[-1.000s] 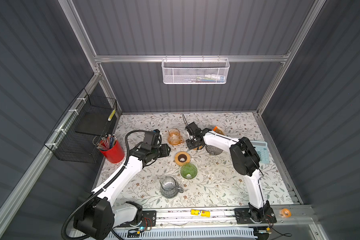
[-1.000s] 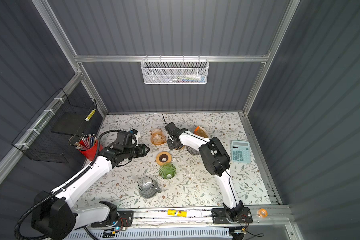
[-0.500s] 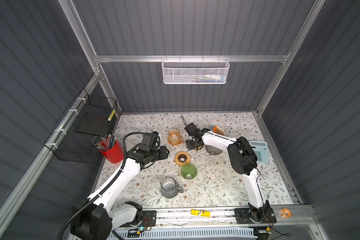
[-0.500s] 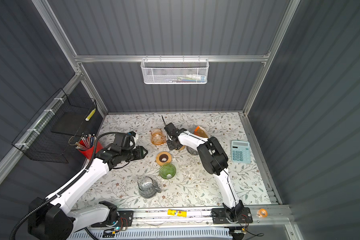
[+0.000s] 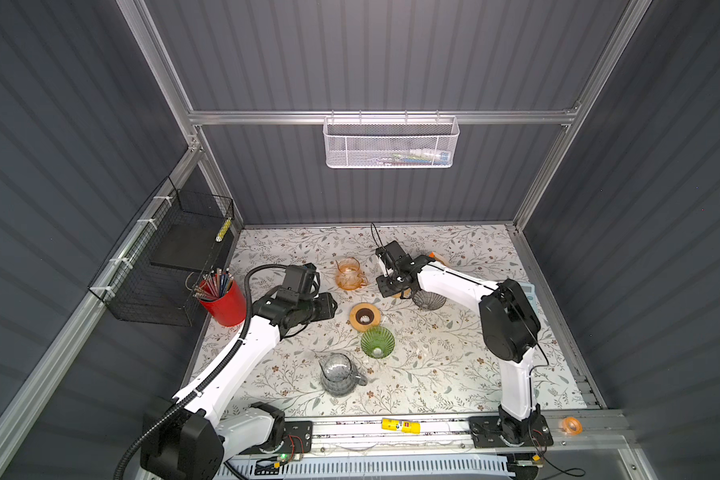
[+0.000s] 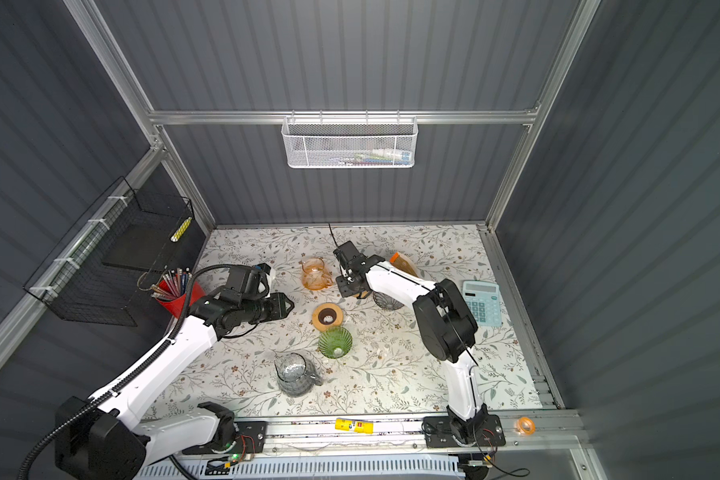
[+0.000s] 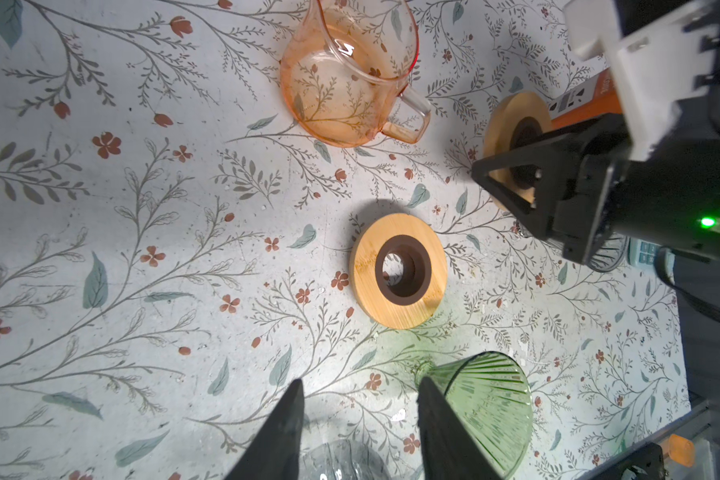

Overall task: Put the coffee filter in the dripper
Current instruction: 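Grasp the wooden ring stand beside the orange pitcher with the right gripper, then lift the wooden ring stand and carry it toward the clear glass pitcher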

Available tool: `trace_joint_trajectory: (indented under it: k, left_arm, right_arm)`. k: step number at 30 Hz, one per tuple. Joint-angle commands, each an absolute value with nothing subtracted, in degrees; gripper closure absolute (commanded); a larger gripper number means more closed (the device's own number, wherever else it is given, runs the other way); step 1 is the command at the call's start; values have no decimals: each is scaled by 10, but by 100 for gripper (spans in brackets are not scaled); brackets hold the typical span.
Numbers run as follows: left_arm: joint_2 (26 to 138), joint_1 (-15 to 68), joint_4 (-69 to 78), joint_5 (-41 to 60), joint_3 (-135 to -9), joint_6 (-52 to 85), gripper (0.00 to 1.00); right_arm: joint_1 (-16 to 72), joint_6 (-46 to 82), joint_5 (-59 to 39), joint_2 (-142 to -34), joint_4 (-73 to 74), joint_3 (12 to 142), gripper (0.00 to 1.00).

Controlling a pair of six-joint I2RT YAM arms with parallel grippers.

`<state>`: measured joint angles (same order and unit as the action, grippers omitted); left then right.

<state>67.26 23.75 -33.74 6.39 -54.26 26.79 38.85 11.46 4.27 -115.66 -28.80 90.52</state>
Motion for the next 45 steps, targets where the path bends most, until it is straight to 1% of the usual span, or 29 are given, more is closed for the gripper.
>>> trace_joint_trajectory:
  k: [1,17,25,35,38,45]
  left_arm:
    - [658,236,-356,54,-561,270,54]
    - [669,236,-346,30,-535,288,54]
    - [659,236,-349,12,-512,306,55]
    - [655,234,-325,-15,-483,348,54]
    - [652,222,-319,-20,-480,351,54]
    - [639,144,-323,-13,-472,345,54]
  right_arm:
    - [399,110,38,-1124,-292,895,73]
    - [473,89,55,-1008,-350,898,73]
    - [547,82,50,-949,-395,881,73]
    - [628,91,26,-919,-436,858,74]
    - [646,92,17,-918,-439,856,74]
    - [682,88,-15,-928,-432,855,74]
